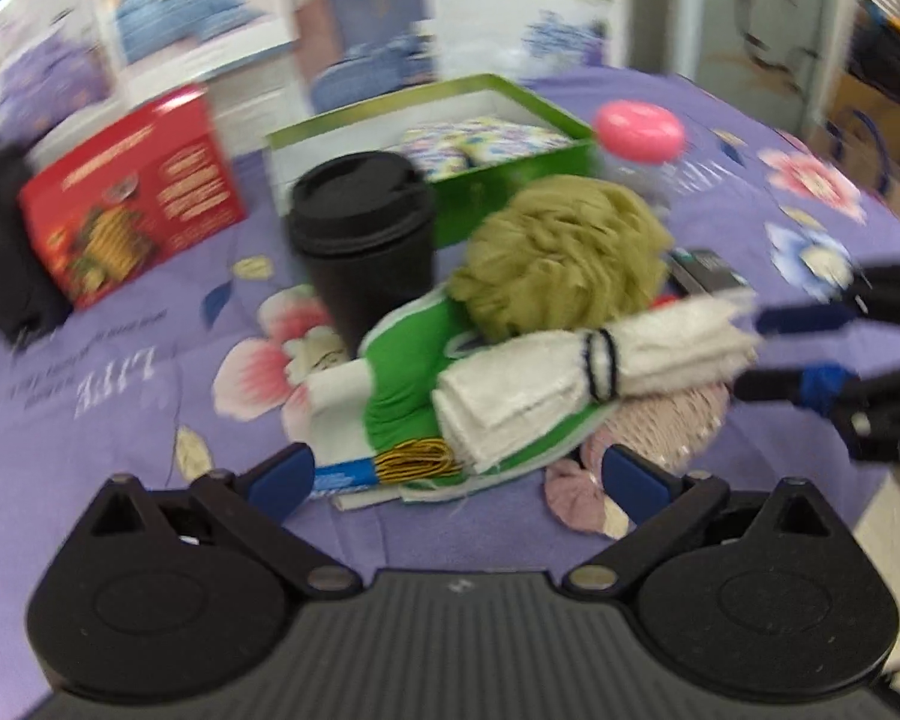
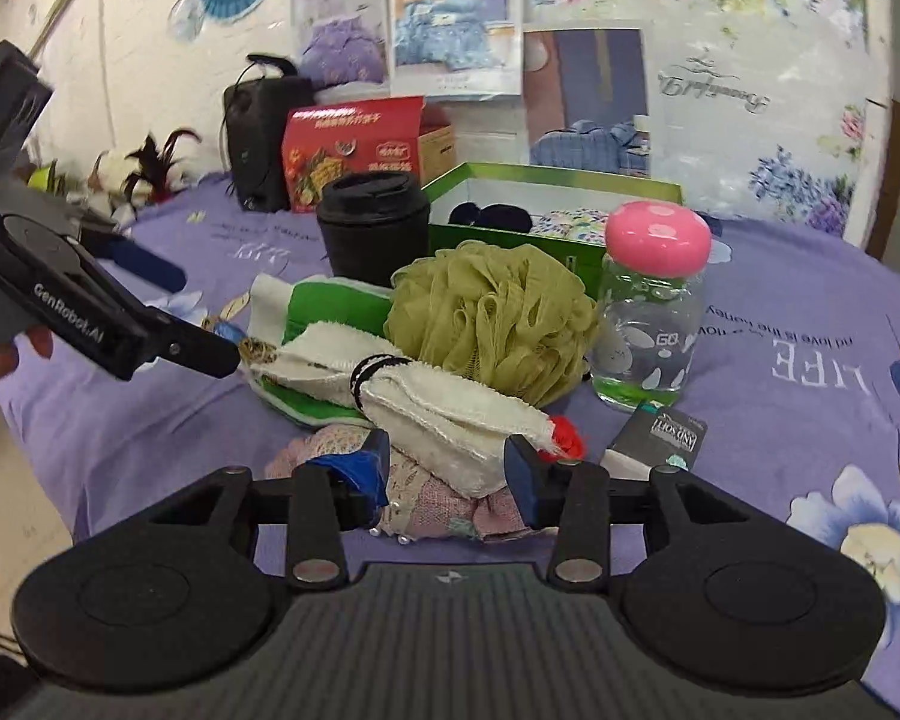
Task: Organize soft objects
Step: 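Grasp the green mesh loofah with the left gripper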
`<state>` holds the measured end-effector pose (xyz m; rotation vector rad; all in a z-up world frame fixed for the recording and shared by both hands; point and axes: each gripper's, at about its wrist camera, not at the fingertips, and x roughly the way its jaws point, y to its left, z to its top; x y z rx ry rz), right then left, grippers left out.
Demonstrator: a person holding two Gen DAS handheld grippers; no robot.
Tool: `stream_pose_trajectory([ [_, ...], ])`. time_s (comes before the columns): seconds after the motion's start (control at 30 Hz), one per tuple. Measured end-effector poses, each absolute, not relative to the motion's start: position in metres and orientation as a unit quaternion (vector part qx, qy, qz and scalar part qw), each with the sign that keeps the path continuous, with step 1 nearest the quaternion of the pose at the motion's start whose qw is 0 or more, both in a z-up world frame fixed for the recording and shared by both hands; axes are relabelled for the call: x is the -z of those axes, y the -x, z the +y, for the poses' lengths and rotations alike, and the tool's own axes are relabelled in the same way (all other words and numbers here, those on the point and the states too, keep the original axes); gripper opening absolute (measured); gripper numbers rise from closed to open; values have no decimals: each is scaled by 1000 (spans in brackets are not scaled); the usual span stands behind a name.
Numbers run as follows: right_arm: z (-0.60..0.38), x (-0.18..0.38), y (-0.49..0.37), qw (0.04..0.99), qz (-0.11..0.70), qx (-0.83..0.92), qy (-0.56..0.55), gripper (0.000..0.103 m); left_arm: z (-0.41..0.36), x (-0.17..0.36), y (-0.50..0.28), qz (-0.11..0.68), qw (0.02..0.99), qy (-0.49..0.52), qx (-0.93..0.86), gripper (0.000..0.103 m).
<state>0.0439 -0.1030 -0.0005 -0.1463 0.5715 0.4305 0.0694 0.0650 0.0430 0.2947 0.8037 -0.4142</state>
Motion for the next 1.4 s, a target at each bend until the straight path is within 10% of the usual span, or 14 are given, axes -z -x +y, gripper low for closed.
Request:
stream_pose_trajectory([
  [0.7, -87, -5, -133, 825, 385, -369, 187, 32, 29, -20, -152, 382, 776, -259, 430, 101],
  [1.1, -156, -12, -129, 898, 346, -262, -70, 35, 39, -57, -156, 422, 795, -102, 425, 101],
  [1.4, -145, 7, -142, 908, 352, -220, -55, 38, -3, -85, -177, 361, 805, -218, 417, 101],
])
